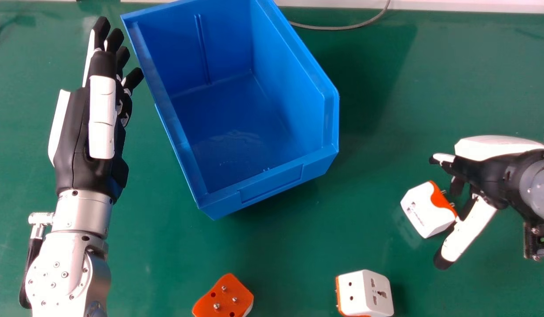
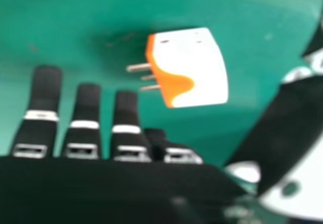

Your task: Pick all objects and put in blue box

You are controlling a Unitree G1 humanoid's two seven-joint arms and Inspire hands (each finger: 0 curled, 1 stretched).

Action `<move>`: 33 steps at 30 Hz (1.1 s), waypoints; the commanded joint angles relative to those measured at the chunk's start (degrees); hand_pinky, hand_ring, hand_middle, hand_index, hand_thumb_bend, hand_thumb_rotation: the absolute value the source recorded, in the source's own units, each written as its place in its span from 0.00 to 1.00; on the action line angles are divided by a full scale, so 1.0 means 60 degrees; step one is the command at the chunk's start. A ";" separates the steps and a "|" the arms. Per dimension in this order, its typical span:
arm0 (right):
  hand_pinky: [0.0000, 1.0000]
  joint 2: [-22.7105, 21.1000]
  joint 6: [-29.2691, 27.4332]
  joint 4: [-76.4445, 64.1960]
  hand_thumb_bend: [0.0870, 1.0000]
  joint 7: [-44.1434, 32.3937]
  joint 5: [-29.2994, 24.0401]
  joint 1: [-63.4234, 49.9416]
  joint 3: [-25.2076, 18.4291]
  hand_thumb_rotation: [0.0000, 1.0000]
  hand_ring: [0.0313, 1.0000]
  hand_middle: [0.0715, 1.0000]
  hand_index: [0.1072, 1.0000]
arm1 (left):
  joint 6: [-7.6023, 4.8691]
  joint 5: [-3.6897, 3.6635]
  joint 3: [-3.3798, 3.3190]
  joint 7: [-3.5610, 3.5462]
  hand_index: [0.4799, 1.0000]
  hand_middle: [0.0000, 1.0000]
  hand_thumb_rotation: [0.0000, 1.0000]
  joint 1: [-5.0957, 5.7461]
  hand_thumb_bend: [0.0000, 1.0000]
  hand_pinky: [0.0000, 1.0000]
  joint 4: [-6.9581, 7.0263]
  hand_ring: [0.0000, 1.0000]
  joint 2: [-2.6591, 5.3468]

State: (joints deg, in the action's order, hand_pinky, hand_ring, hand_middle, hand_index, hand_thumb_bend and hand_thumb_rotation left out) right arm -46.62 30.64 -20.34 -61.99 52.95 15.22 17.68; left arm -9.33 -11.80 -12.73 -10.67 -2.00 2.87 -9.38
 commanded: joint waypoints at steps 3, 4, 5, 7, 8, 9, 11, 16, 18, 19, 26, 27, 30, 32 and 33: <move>0.68 0.0075 -0.0087 0.0308 1.00 0.0190 0.0201 0.0285 -0.0040 0.36 0.86 0.90 0.98 | -0.0132 -0.0063 -0.0029 -0.0038 1.00 1.00 0.97 -0.0090 0.84 0.95 0.0190 1.00 -0.0064; 0.68 0.0091 -0.0105 0.0389 1.00 0.0208 0.0209 0.0307 -0.0032 0.36 0.86 0.90 0.98 | -0.0142 -0.0054 -0.0029 -0.0032 1.00 1.00 0.97 -0.0088 0.84 0.95 0.0193 1.00 -0.0062; 0.71 0.0099 -0.0119 0.0467 1.00 0.0206 0.0255 0.0344 -0.0001 0.36 0.89 0.92 0.98 | -0.0147 -0.0072 -0.0032 -0.0046 1.00 1.00 0.96 -0.0095 0.84 0.94 0.0184 1.00 -0.0063; 0.71 0.0141 -0.0113 0.0607 1.00 0.0239 0.0322 0.0402 0.0041 0.36 0.89 0.92 0.98 | -0.0144 -0.0148 -0.0037 -0.0098 1.00 1.00 0.96 -0.0111 0.84 0.94 0.0180 1.00 -0.0059; 0.73 0.0158 -0.0110 0.0670 1.00 0.0251 0.0355 0.0431 0.0068 0.36 0.91 0.94 0.99 | -0.0134 -0.0184 -0.0037 -0.0125 1.00 1.00 0.97 -0.0122 0.84 0.94 0.0173 1.00 -0.0057; 0.73 0.0175 -0.0111 0.0721 1.00 0.0259 0.0376 0.0461 0.0089 0.36 0.91 0.94 0.99 | -0.0136 -0.0182 -0.0037 -0.0131 1.00 1.00 0.97 -0.0125 0.84 0.94 0.0174 1.00 -0.0064; 0.75 0.0231 -0.0116 0.0815 1.00 0.0275 0.0459 0.0506 0.0123 0.36 0.93 0.95 0.99 | -0.0163 -0.0164 -0.0036 -0.0128 1.00 1.00 0.97 -0.0130 0.84 0.94 0.0146 1.00 -0.0078; 0.76 0.0319 -0.0174 0.1005 1.00 0.0307 0.0613 0.0608 0.0251 0.37 0.94 0.96 0.99 | -0.0157 -0.0131 -0.0042 -0.0111 1.00 1.00 0.97 -0.0141 0.84 0.94 0.0134 1.00 -0.0109; 0.76 0.0392 -0.0216 0.1115 1.00 0.0389 0.0621 0.0630 0.0281 0.37 0.94 0.96 0.99 | -0.0203 -0.0108 -0.0042 -0.0107 1.00 1.00 0.97 -0.0149 0.84 0.94 0.0116 1.00 -0.0115; 0.77 0.0454 -0.0199 0.1178 1.00 0.0432 0.0636 0.0642 0.0290 0.37 0.95 0.97 0.99 | -0.0202 -0.0111 -0.0044 -0.0099 1.00 1.00 0.97 -0.0151 0.83 0.94 0.0116 1.00 -0.0110; 0.78 0.0781 -0.0313 0.1863 1.00 0.0824 0.0834 0.0815 0.0498 0.36 0.97 0.98 1.00 | -0.0072 -0.0181 -0.0049 -0.0108 1.00 1.00 0.97 -0.0166 0.83 0.94 0.0162 1.00 -0.0108; 0.79 0.0808 -0.0367 0.1957 1.00 0.0876 0.0844 0.0860 0.0531 0.35 0.98 0.98 1.00 | -0.0086 -0.0160 -0.0058 -0.0087 1.00 1.00 0.98 -0.0170 0.83 0.94 0.0150 1.00 -0.0105; 0.79 0.0931 -0.0410 0.2194 1.00 0.1035 0.0821 0.0962 0.0579 0.35 0.98 0.99 1.00 | -0.0160 -0.0170 -0.0074 -0.0146 1.00 1.00 0.98 -0.0164 0.83 0.94 0.0094 1.00 -0.0134; 0.79 0.0983 -0.0442 0.2302 1.00 0.1105 0.0820 0.1006 0.0593 0.35 0.98 0.99 1.00 | -0.0183 -0.0190 -0.0081 -0.0185 1.00 1.00 0.98 -0.0171 0.83 0.94 0.0065 1.00 -0.0146; 0.79 0.1005 -0.0467 0.2363 1.00 0.1140 0.0818 0.1033 0.0602 0.35 0.99 0.99 1.00 | -0.0194 -0.0175 -0.0085 -0.0194 1.00 1.00 0.98 -0.0178 0.82 0.94 0.0043 1.00 -0.0160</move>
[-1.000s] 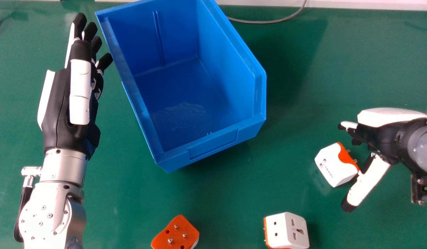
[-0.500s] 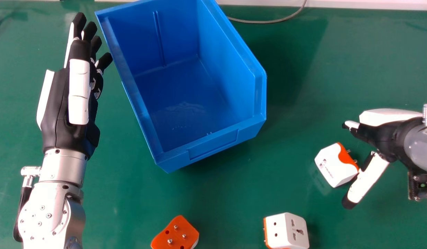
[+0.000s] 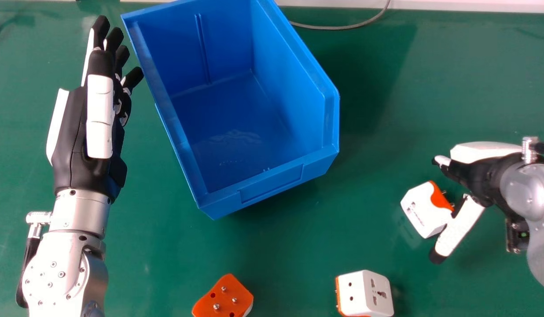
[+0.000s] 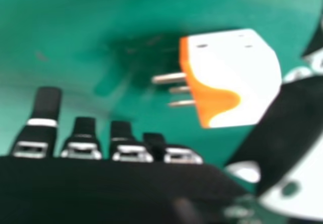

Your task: Pick all objects and put in blue box

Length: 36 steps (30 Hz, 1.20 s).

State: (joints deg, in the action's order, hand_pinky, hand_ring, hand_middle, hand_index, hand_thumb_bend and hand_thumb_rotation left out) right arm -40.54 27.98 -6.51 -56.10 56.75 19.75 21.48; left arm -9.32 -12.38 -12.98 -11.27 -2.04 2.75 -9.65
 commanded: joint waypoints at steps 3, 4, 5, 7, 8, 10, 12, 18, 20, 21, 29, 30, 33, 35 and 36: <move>0.78 0.0079 -0.0040 0.0229 1.00 0.0308 0.0165 0.0358 -0.0001 0.34 0.99 0.99 1.00 | -0.0225 -0.0034 -0.0061 -0.0048 1.00 1.00 0.99 -0.0197 0.82 0.94 0.0013 1.00 -0.0105; 0.78 0.0110 -0.0034 0.0294 1.00 0.0350 0.0167 0.0392 0.0015 0.34 0.99 0.99 1.00 | -0.0239 -0.0025 -0.0062 -0.0032 1.00 1.00 0.99 -0.0205 0.82 0.94 -0.0004 1.00 -0.0095; 0.78 0.0146 -0.0033 0.0366 1.00 0.0396 0.0163 0.0429 0.0028 0.34 0.99 0.99 1.00 | -0.0247 -0.0016 -0.0063 -0.0016 1.00 1.00 0.99 -0.0213 0.82 0.94 -0.0016 1.00 -0.0085; 0.78 0.0209 -0.0067 0.0523 1.00 0.0493 0.0144 0.0502 0.0057 0.34 0.99 1.00 1.00 | -0.0267 -0.0018 -0.0066 -0.0011 1.00 1.00 0.99 -0.0227 0.82 0.93 -0.0042 1.00 -0.0070; 0.78 0.0241 -0.0083 0.0609 1.00 0.0542 0.0129 0.0543 0.0075 0.34 0.99 1.00 1.00 | -0.0271 -0.0014 -0.0066 -0.0002 1.00 1.00 0.99 -0.0229 0.82 0.93 -0.0036 1.00 -0.0061; 0.78 0.0285 -0.0113 0.0755 1.00 0.0624 0.0096 0.0614 0.0108 0.34 0.99 1.00 1.00 | -0.0345 0.0080 -0.0058 0.0040 1.00 1.00 0.99 -0.0236 0.82 0.93 -0.0064 1.00 -0.0062; 0.78 0.0321 -0.0155 0.0901 1.00 0.0695 0.0090 0.0682 0.0146 0.34 0.99 1.00 1.00 | -0.0406 0.0168 -0.0054 0.0088 1.00 1.00 0.99 -0.0255 0.82 0.93 -0.0114 1.00 -0.0072; 0.75 0.0440 -0.0315 0.1359 1.00 0.0887 0.0049 0.0863 0.0231 0.34 1.00 1.00 1.00 | -0.0446 0.0180 -0.0066 0.0109 0.98 0.99 0.99 -0.0289 0.81 0.91 -0.0173 0.98 -0.0065; 0.75 0.0497 -0.0299 0.1528 1.00 0.0852 0.0075 0.0966 0.0295 0.34 1.00 1.00 1.00 | -0.0455 0.0167 -0.0074 0.0083 0.98 0.99 0.99 -0.0302 0.81 0.91 -0.0209 0.98 -0.0087; 0.74 0.0527 -0.0296 0.1621 1.00 0.0845 0.0061 0.1013 0.0318 0.34 1.00 1.00 1.00 | -0.0447 0.0159 -0.0076 0.0074 0.97 0.99 0.99 -0.0302 0.81 0.91 -0.0213 0.98 -0.0094; 0.74 0.0809 -0.0381 0.2527 1.00 0.1039 -0.0070 0.1368 0.0572 0.33 1.00 1.00 1.00 | -0.0388 0.0128 -0.0094 -0.0004 0.97 0.99 0.99 -0.0342 0.81 0.90 -0.0222 0.98 -0.0162; 0.74 0.0847 -0.0376 0.2606 1.00 0.1073 -0.0079 0.1387 0.0580 0.33 1.00 1.00 1.00 | -0.0387 0.0144 -0.0097 0.0019 0.97 0.99 1.00 -0.0346 0.81 0.91 -0.0216 0.98 -0.0154; 0.74 0.0982 -0.0257 0.2757 1.00 0.1211 -0.0112 0.1392 0.0568 0.33 1.00 1.00 1.00 | -0.0313 0.0052 -0.0112 -0.0022 0.97 0.99 1.00 -0.0348 0.81 0.91 -0.0208 0.98 -0.0148; 0.73 0.1066 -0.0197 0.2826 1.00 0.1347 -0.0098 0.1374 0.0578 0.33 1.00 1.00 1.00 | -0.0337 0.0062 -0.0113 -0.0040 0.97 0.99 1.00 -0.0347 0.81 0.91 -0.0216 0.98 -0.0152; 0.73 0.1084 -0.0200 0.2823 1.00 0.1405 -0.0090 0.1353 0.0595 0.33 1.00 1.00 1.00 | -0.0363 0.0092 -0.0109 -0.0045 0.97 0.99 1.00 -0.0347 0.81 0.91 -0.0222 0.98 -0.0164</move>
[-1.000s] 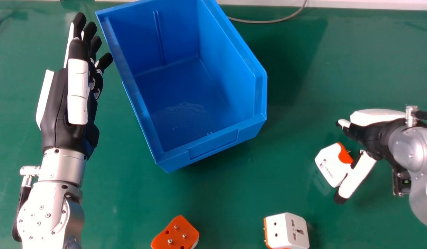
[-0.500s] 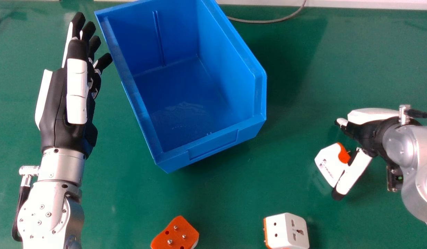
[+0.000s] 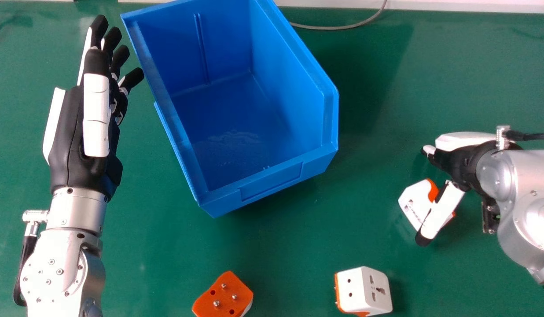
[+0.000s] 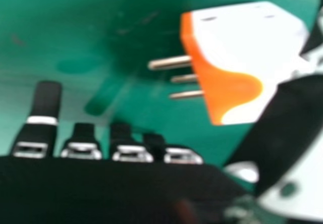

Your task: Pick all objects and put in blue box

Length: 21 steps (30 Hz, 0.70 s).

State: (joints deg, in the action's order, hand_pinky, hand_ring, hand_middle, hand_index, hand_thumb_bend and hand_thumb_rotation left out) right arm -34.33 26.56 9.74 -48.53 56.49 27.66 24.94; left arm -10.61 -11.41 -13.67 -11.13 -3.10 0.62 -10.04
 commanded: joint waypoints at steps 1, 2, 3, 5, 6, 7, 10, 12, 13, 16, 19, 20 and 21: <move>0.73 0.0063 0.0036 0.0107 1.00 0.0176 -0.0024 0.0022 0.0055 0.33 1.00 1.00 1.00 | -0.0165 -0.0037 0.0008 -0.0067 0.97 0.99 1.00 -0.0171 0.81 0.91 0.0125 0.98 -0.0112; 0.72 0.0078 0.0047 0.0096 1.00 0.0193 0.0012 0.0015 0.0106 0.33 1.00 1.00 1.00 | -0.0166 -0.0044 0.0001 -0.0074 0.97 0.99 1.00 -0.0176 0.81 0.91 0.0118 0.98 -0.0116; 0.72 0.0086 0.0061 0.0084 1.00 0.0189 0.0057 0.0013 0.0165 0.33 1.00 1.00 1.00 | -0.0144 -0.0086 -0.0013 -0.0074 0.97 0.99 1.00 -0.0181 0.81 0.91 0.0125 0.98 -0.0100; 0.72 0.0090 0.0051 0.0062 1.00 0.0193 0.0171 0.0006 0.0314 0.33 1.00 1.00 1.00 | -0.0179 -0.0109 -0.0029 -0.0081 0.97 0.99 1.00 -0.0184 0.81 0.91 0.0120 0.98 -0.0086; 0.72 0.0103 0.0048 0.0027 1.00 0.0210 0.0227 -0.0017 0.0389 0.33 1.00 1.00 1.00 | -0.0211 -0.0100 -0.0034 -0.0078 0.97 0.99 1.00 -0.0190 0.81 0.91 0.0112 0.98 -0.0081; 0.72 0.0123 0.0059 -0.0015 1.00 0.0233 0.0272 -0.0047 0.0448 0.33 1.00 1.00 1.00 | -0.0243 -0.0090 -0.0038 -0.0074 0.97 0.99 1.00 -0.0192 0.81 0.91 0.0107 0.98 -0.0076; 0.70 0.0180 0.0077 -0.0210 1.00 0.0187 0.0440 -0.0157 0.0643 0.33 1.00 1.00 1.00 | -0.0253 -0.0078 -0.0034 -0.0089 0.97 0.99 1.00 -0.0173 0.81 0.91 0.0127 0.98 -0.0086; 0.70 0.0209 0.0090 -0.0350 1.00 0.0039 0.0545 -0.0207 0.0746 0.33 1.00 1.00 1.00 | -0.0255 -0.0071 -0.0038 -0.0100 0.97 0.99 1.00 -0.0180 0.81 0.91 0.0113 0.98 -0.0106; 0.70 0.0220 0.0110 -0.0409 1.00 -0.0033 0.0599 -0.0224 0.0807 0.33 1.00 1.00 1.00 | -0.0258 -0.0079 -0.0044 -0.0102 0.97 0.99 1.00 -0.0188 0.81 0.91 0.0105 0.98 -0.0105; 0.68 0.0282 0.0158 -0.0481 1.00 -0.0270 0.0827 -0.0245 0.1019 0.33 1.00 1.00 1.00 | -0.0242 -0.0051 -0.0041 -0.0100 0.97 0.99 1.00 -0.0183 0.81 0.91 0.0120 0.98 -0.0126; 0.66 0.0370 0.0230 -0.0494 1.00 -0.0497 0.1028 -0.0274 0.1167 0.33 1.00 1.00 1.00 | -0.0209 -0.0059 -0.0036 -0.0104 0.97 0.99 1.00 -0.0155 0.81 0.91 0.0181 0.98 -0.0131; 0.66 0.0396 0.0250 -0.0504 1.00 -0.0564 0.1086 -0.0285 0.1190 0.33 1.00 1.00 1.00 | -0.0215 -0.0059 -0.0037 -0.0102 0.97 0.99 1.00 -0.0154 0.81 0.91 0.0184 0.98 -0.0129; 0.66 0.0413 0.0269 -0.0515 1.00 -0.0607 0.1146 -0.0300 0.1206 0.33 1.00 1.00 1.00 | -0.0221 -0.0044 -0.0036 -0.0091 0.97 0.99 1.00 -0.0147 0.81 0.91 0.0193 0.98 -0.0128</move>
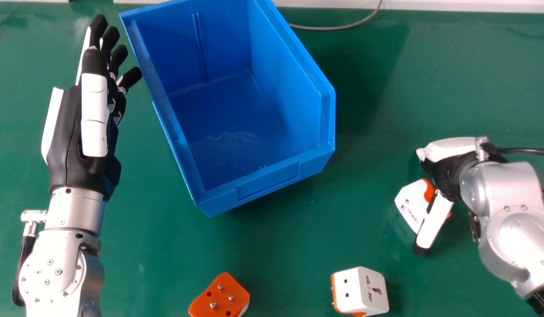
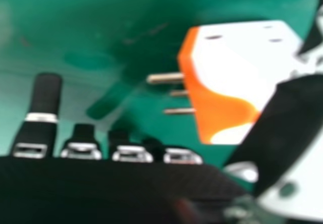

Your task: Pick all objects and put in blue box

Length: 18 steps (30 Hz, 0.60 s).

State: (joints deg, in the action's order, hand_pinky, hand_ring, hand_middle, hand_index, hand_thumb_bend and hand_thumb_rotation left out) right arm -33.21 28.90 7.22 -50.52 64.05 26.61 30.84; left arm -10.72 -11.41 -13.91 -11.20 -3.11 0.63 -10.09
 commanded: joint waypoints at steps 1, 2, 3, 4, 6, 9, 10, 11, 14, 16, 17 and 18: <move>0.66 0.0237 -0.0104 -0.0107 1.00 -0.0296 -0.0063 -0.0142 0.0227 0.33 1.00 1.00 1.00 | -0.0203 -0.0027 0.0005 -0.0068 0.97 0.99 1.00 -0.0137 0.81 0.91 0.0201 0.98 -0.0122; 0.66 0.0247 -0.0060 -0.0130 1.00 -0.0306 -0.0035 -0.0157 0.0208 0.33 1.00 1.00 1.00 | -0.0187 -0.0037 0.0001 -0.0067 0.97 0.99 1.00 -0.0128 0.81 0.91 0.0215 0.98 -0.0121; 0.66 0.0256 -0.0011 -0.0160 1.00 -0.0322 -0.0016 -0.0171 0.0174 0.33 1.00 1.00 1.00 | -0.0188 -0.0062 -0.0004 -0.0083 0.97 0.99 1.00 -0.0128 0.81 0.91 0.0216 0.98 -0.0120; 0.66 0.0241 0.0000 -0.0195 1.00 -0.0344 -0.0003 -0.0182 0.0143 0.33 1.00 1.00 1.00 | -0.0204 -0.0099 -0.0010 -0.0117 0.97 0.99 1.00 -0.0138 0.81 0.91 0.0198 0.98 -0.0122; 0.65 0.0176 -0.0051 -0.0247 1.00 -0.0369 0.0042 -0.0201 0.0123 0.33 1.00 1.00 1.00 | -0.0192 -0.0136 -0.0021 -0.0126 0.97 0.99 1.00 -0.0162 0.81 0.91 0.0173 0.98 -0.0111; 0.63 0.0069 -0.0174 -0.0297 1.00 -0.0398 0.0111 -0.0204 0.0143 0.31 0.99 1.00 1.00 | -0.0191 -0.0121 -0.0026 -0.0109 0.97 1.00 1.00 -0.0173 0.80 0.91 0.0160 0.98 -0.0117; 0.63 0.0055 -0.0184 -0.0324 1.00 -0.0415 0.0116 -0.0205 0.0135 0.31 0.99 1.00 1.00 | -0.0215 -0.0113 -0.0030 -0.0108 0.97 1.00 1.00 -0.0182 0.80 0.91 0.0137 0.98 -0.0127; 0.63 0.0040 -0.0188 -0.0355 1.00 -0.0439 0.0124 -0.0209 0.0131 0.31 0.99 1.00 1.00 | -0.0224 -0.0104 -0.0030 -0.0103 0.97 1.00 1.00 -0.0184 0.80 0.91 0.0129 0.98 -0.0133; 0.62 0.0030 -0.0186 -0.0411 1.00 -0.0545 0.0172 -0.0202 0.0160 0.31 0.99 1.00 1.00 | -0.0269 -0.0081 -0.0048 -0.0092 0.97 1.00 1.00 -0.0202 0.80 0.91 0.0074 0.98 -0.0153; 0.62 0.0049 -0.0173 -0.0423 1.00 -0.0582 0.0248 -0.0203 0.0210 0.30 0.98 1.00 1.00 | -0.0239 -0.0089 -0.0052 -0.0086 0.97 0.99 1.00 -0.0213 0.80 0.91 0.0077 0.98 -0.0162; 0.62 0.0043 -0.0207 -0.0411 1.00 -0.0607 0.0340 -0.0191 0.0281 0.30 0.98 1.00 1.00 | -0.0225 -0.0090 -0.0051 -0.0078 0.97 0.99 1.00 -0.0219 0.80 0.91 0.0080 0.98 -0.0164; 0.61 0.0041 -0.0250 -0.0397 1.00 -0.0607 0.0446 -0.0186 0.0353 0.30 0.98 1.00 1.00 | -0.0177 -0.0105 -0.0047 -0.0086 0.97 0.99 1.00 -0.0221 0.80 0.91 0.0100 0.98 -0.0178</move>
State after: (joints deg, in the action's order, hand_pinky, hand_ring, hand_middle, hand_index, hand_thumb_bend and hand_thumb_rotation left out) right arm -33.45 28.95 5.60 -52.87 66.73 26.34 31.57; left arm -10.78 -11.73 -13.99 -11.31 -3.16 0.59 -10.38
